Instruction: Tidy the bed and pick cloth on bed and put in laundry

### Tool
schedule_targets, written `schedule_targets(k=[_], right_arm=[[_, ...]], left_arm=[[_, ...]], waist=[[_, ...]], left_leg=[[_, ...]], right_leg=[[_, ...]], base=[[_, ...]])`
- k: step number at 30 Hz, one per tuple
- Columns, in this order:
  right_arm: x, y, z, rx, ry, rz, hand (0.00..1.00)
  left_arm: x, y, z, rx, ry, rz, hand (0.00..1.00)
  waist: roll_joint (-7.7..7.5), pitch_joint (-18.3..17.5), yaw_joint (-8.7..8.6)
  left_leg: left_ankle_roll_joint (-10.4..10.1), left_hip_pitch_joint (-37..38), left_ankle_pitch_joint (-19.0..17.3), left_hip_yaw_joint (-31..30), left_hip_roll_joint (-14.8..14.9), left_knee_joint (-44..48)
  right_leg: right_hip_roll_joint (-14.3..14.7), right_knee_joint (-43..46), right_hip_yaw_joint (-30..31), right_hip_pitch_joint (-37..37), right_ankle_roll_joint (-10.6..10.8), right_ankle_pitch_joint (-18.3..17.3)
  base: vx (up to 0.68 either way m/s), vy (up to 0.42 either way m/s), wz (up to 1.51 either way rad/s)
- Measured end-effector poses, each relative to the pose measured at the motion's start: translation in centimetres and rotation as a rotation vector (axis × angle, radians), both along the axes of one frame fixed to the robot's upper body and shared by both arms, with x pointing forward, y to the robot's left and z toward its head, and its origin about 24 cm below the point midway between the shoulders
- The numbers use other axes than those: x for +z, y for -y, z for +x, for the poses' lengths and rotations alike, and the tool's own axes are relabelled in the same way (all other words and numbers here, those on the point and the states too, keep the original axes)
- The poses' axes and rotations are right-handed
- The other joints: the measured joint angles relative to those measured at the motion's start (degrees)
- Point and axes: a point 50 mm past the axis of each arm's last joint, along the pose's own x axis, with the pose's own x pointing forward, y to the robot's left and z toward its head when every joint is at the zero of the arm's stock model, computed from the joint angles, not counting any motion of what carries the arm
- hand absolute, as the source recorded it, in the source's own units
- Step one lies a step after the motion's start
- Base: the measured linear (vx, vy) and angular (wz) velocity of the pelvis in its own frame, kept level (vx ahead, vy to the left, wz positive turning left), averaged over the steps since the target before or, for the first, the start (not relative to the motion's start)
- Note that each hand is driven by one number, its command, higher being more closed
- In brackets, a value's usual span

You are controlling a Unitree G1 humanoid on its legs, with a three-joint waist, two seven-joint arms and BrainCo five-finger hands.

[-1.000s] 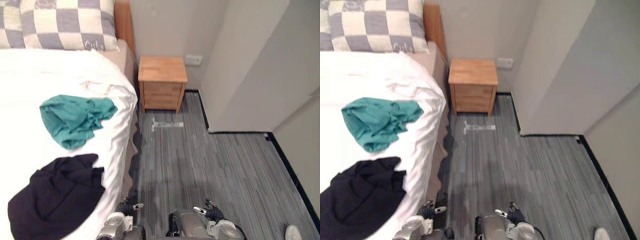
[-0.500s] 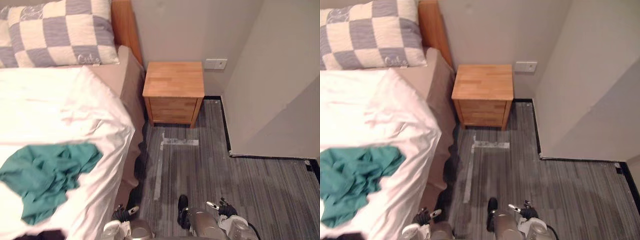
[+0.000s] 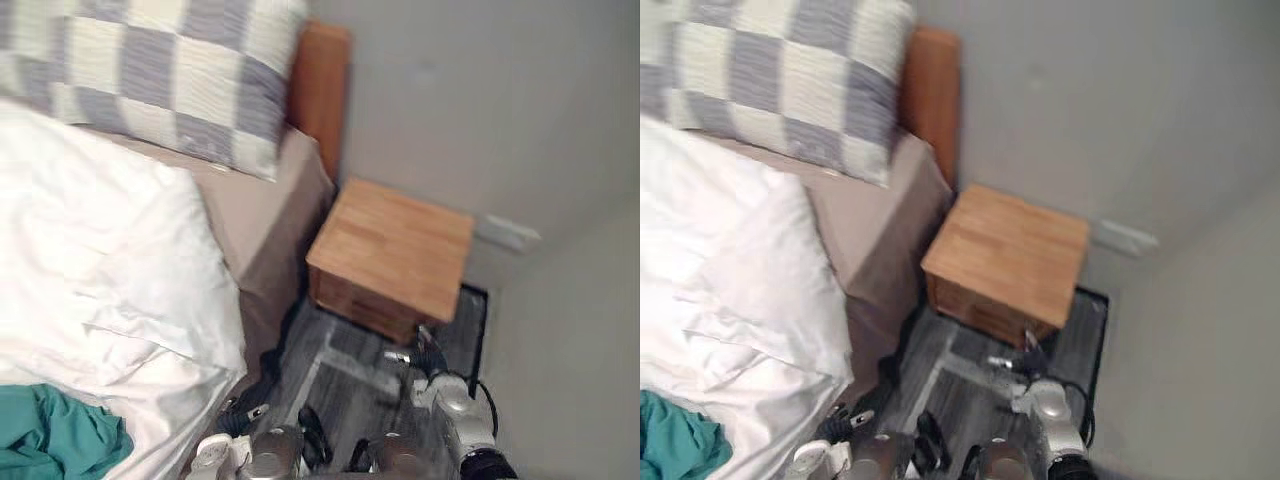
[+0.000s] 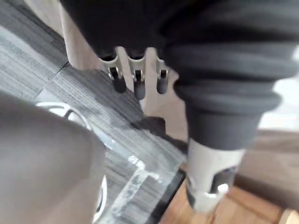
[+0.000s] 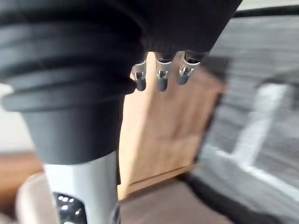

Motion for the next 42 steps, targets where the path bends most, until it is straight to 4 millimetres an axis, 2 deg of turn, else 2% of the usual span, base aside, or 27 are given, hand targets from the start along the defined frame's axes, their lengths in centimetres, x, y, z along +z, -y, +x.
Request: schedule_targets(k=[1, 2, 3, 4, 5, 6, 7, 8, 9, 10, 11, 13, 14, 15, 16, 17, 18, 20, 22, 27, 30, 31, 32, 33, 36, 40, 42], right_arm=[[1.2, -0.3, 0.2, 0.006, 0.058, -0.003, 0.00], [3.3, -0.4, 0.4, 0.011, 0.153, -0.017, 0.00], [5.2, -0.2, 0.6, 0.010, 0.231, -0.042, 0.00], [6.0, -0.1, 0.7, 0.011, 0.265, -0.053, 0.00], [7.4, 0.0, 1.4, 0.033, 0.319, -0.069, 0.00], [8.1, 0.2, 2.1, 0.054, 0.342, -0.094, 0.00], [10.3, 0.5, 3.9, 0.123, 0.406, -0.163, 0.00], [11.9, 0.1, 4.9, 0.173, 0.454, -0.195, 0.00], [14.5, 0.0, 6.4, 0.220, 0.525, -0.240, 0.00], [15.3, -0.1, 6.8, 0.227, 0.546, -0.251, 0.00], [16.6, -0.1, 7.5, 0.238, 0.564, -0.269, 0.00], [17.1, -0.4, 7.9, 0.248, 0.556, -0.279, 0.00], [17.4, -0.5, 8.1, 0.251, 0.544, -0.300, 0.00], [17.4, -0.7, 8.2, 0.265, 0.529, -0.333, 0.00], [17.3, -0.8, 8.2, 0.271, 0.515, -0.340, 0.00], [17.0, -0.9, 8.2, 0.280, 0.476, -0.358, 0.00], [16.9, -1.2, 8.3, 0.285, 0.465, -0.364, 0.00], [16.9, -2.2, 8.6, 0.321, 0.455, -0.387, 0.00], [17.0, -2.8, 9.1, 0.327, 0.446, -0.369, 0.00], [15.1, -4.4, 10.5, 0.335, 0.337, -0.340, 0.00], [17.6, -4.9, 12.7, 0.299, 0.386, -0.442, 0.00], [20.3, -4.9, 14.0, 0.263, 0.442, -0.524, 0.00], [21.3, -4.9, 14.4, 0.246, 0.466, -0.564, 0.00], [22.8, -4.7, 14.9, 0.220, 0.496, -0.624, 1.00], [23.7, -3.2, 16.2, 0.136, 0.459, -0.800, 1.00], [25.1, -1.1, 17.1, 0.051, 0.430, -0.944, 1.00], [25.9, 0.2, 17.4, 0.025, 0.412, -1.046, 1.00]], left_arm=[[-0.1, -0.2, -0.2, 0.001, -0.006, 0.005, 0.00], [-0.1, -0.7, -0.7, 0.003, -0.021, 0.017, 0.00], [-0.1, -1.4, -1.0, 0.007, -0.032, 0.037, 0.00], [-0.1, -2.0, -1.3, 0.009, -0.038, 0.054, 0.00], [0.2, -3.6, -1.7, 0.014, -0.047, 0.103, 0.00], [0.2, -3.8, -1.9, 0.030, -0.060, 0.109, 0.00], [-0.3, -3.2, -3.2, 0.037, -0.103, 0.090, 0.00], [-0.5, -3.0, -3.9, 0.041, -0.121, 0.079, 0.00], [-0.7, -2.7, -4.5, 0.064, -0.136, 0.057, 0.00], [-0.7, -2.7, -4.6, 0.076, -0.138, 0.050, 0.00], [-0.7, -2.7, -4.6, 0.092, -0.134, 0.038, 0.00], [-0.7, -2.8, -4.6, 0.081, -0.133, 0.036, 0.00], [-0.7, -2.9, -4.6, 0.064, -0.134, 0.043, 0.00], [-0.7, -2.9, -4.5, 0.037, -0.137, 0.050, 0.00], [-0.7, -2.8, -4.5, 0.021, -0.139, 0.057, 0.00], [-0.7, -2.4, -4.3, -0.015, -0.145, 0.062, 0.00], [-0.8, -2.4, -4.3, -0.019, -0.146, 0.062, 0.00], [-0.8, -2.5, -4.5, -0.039, -0.156, 0.071, 0.00], [-0.8, -2.7, -4.7, -0.053, -0.163, 0.068, 0.00], [-0.4, -2.7, -3.8, -0.132, -0.132, 0.074, 0.00], [0.8, -2.8, 0.2, -0.152, -0.025, 0.082, 0.00], [1.7, -2.3, 2.9, -0.156, 0.055, 0.072, 0.00], [2.0, -2.0, 4.0, -0.161, 0.085, 0.064, 0.00], [2.6, -1.2, 5.5, -0.186, 0.128, 0.056, 0.00], [3.1, 0.2, 6.9, -0.192, 0.182, 0.014, 0.00], [3.2, 1.0, 7.2, -0.200, 0.202, -0.014, 0.00], [3.1, 1.8, 7.3, -0.150, 0.224, -0.097, 0.00]], waist=[[-0.03, -0.42, -0.32], [-0.58, -1.06, -0.94], [-1.89, -1.84, -1.55], [-3.11, -2.46, -1.60], [-6.74, -3.40, -0.80], [-6.29, -3.35, -0.38], [-3.95, -4.40, 0.60], [-2.92, -4.59, 0.68], [-1.81, -4.57, 0.79], [-1.60, -4.56, 0.76], [-1.51, -4.51, 0.69], [-1.69, -4.52, 0.80], [-2.20, -4.79, 0.87], [-2.22, -4.93, 0.75], [-2.13, -5.09, 0.65], [-1.36, -5.55, 0.62], [-1.42, -5.57, 1.15], [-2.29, -5.60, 2.30], [-3.19, -5.68, 2.73], [-3.17, -5.00, 3.62], [-2.76, 1.80, 3.63], [-1.85, 6.25, 3.62], [-1.17, 7.95, 3.61], [0.19, 10.29, 3.61], [2.58, 11.75, 4.02], [4.27, 12.50, 4.91], [5.54, 12.58, 5.51]], left_leg=[[-0.56, 0.19, 0.24, -3.13, 0.00, -0.65], [-1.90, 0.19, 0.72, -9.29, -0.16, -1.59], [-4.26, 0.04, 1.09, -15.31, -0.85, -2.17], [-5.74, -0.10, 0.79, -18.44, -1.85, -1.94], [-7.68, -0.12, -0.31, -22.11, -4.07, -0.54], [-8.71, -0.19, -1.40, -23.90, -3.30, 0.96], [-10.53, -2.33, -2.12, -24.15, -0.20, 3.99], [-11.65, -2.96, -2.87, -24.10, 1.23, 4.34], [-12.29, -2.73, -3.11, -23.29, 3.45, 3.21], [-12.55, -2.62, -2.94, -22.12, 4.38, 2.76], [-12.77, -1.70, -1.84, -15.99, 6.89, 1.25], [-12.33, -0.19, -1.33, -8.48, 8.90, 0.23], [-11.79, 0.47, -0.84, -2.40, 10.20, -0.06], [-11.39, 1.17, -0.18, 4.27, 11.76, -0.32], [-11.22, 1.38, 0.46, 7.28, 12.32, -0.63], [-13.94, 2.08, 3.93, 11.77, 12.63, -3.24], [-14.66, 2.23, 5.30, 10.79, 11.35, -5.19], [-14.31, 3.34, 8.00, 9.41, 8.45, -9.62], [-13.73, 4.26, 9.82, 7.85, 6.29, -12.56], [-13.11, 4.51, 10.46, 6.23, 3.88, -14.36], [-11.67, -1.89, 8.89, 6.13, 5.13, -7.72], [-11.33, -5.87, 8.78, 5.95, 5.32, -5.29], [-11.00, -7.40, 9.00, 5.82, 5.30, -4.72], [-10.37, -9.48, 9.52, 5.46, 5.23, -4.64], [-10.48, -13.80, 11.70, 4.80, 5.04, -6.82], [-9.85, -14.82, 13.97, 4.49, 4.87, -9.06], [-9.97, -14.61, 14.51, 4.42, 4.58, -10.16]], right_leg=[[0.77, -3.29, 3.92, -1.39, 0.26, 0.65], [2.29, -9.26, 13.19, -3.88, 1.34, 2.56], [3.31, -17.37, 23.88, -4.72, 4.35, 6.32], [2.83, -22.48, 28.15, -4.47, 5.80, 9.95], [0.17, -27.54, 30.39, -5.11, 5.81, 20.55], [0.63, -25.83, 28.62, -4.45, 2.51, 19.15], [2.29, -27.13, 25.41, -3.65, 2.35, 20.47], [3.13, -28.77, 23.45, -2.39, 1.74, 20.33], [4.14, -30.51, 20.12, -0.79, 0.27, 20.94], [4.30, -30.71, 18.62, -0.31, -0.04, 21.15], [4.20, -30.93, 14.18, 1.57, -0.58, 20.96], [3.43, -30.94, 9.47, 4.12, -2.42, 19.66], [1.97, -30.94, 5.49, 5.87, -3.73, 17.87], [0.49, -30.94, 1.95, 7.25, -3.30, 17.05], [-0.29, -30.93, 0.10, 7.78, -2.78, 16.64], [-2.03, -30.22, -3.61, 8.50, -1.19, 15.51], [-2.96, -29.96, -4.77, 8.60, -1.02, 15.39], [-4.52, -30.55, -5.18, 9.10, -1.08, 15.45], [-5.61, -31.68, -6.60, 10.40, -0.95, 15.63], [-7.74, -31.15, -7.93, 10.56, 0.55, 16.54], [-9.11, -24.96, -7.78, 4.18, 0.70, 16.41], [-9.81, -23.61, -7.80, 0.86, 0.68, 16.40], [-9.86, -23.67, -7.86, -0.22, 0.63, 16.44], [-9.87, -24.03, -8.19, -1.78, 0.46, 16.61], [-9.84, -23.92, -9.16, -6.50, 0.50, 17.28], [-9.60, -23.81, -9.40, -8.34, -0.04, 17.65], [-9.60, -23.90, -9.40, -8.52, -0.05, 17.66]], base=[[0.42, -0.327, 2.54], [0.38, -0.395, 2.88], [0.44, -0.505, 2.94], [0.45, -0.574, 2.63], [0.37, -0.500, 1.62], [0.31, -0.452, 1.30], [0.18, -0.288, 0.70], [0.20, -0.340, 0.83], [0.13, -0.250, 0.75], [0.11, -0.277, 1.24], [0.04, -0.169, 1.34], [0.03, -0.153, 1.45], [0.03, -0.099, 1.66], [0.03, -0.049, 1.73], [0.01, 0.067, 1.98], [0.01, 0.160, 1.64], [0.02, 0.196, 1.43], [0.05, 0.203, 0.61], [0.06, 0.153, 0.53], [0.02, 0.101, 0.17], [-0.14, 0.041, 0.03], [-0.25, 0.041, 0.11], [-0.25, 0.041, 0.16], [-0.17, 0.031, 0.16], [-0.10, 0.022, 0.14], [0.02, -0.014, 0.06], [0.05, -0.007, 0.02]])
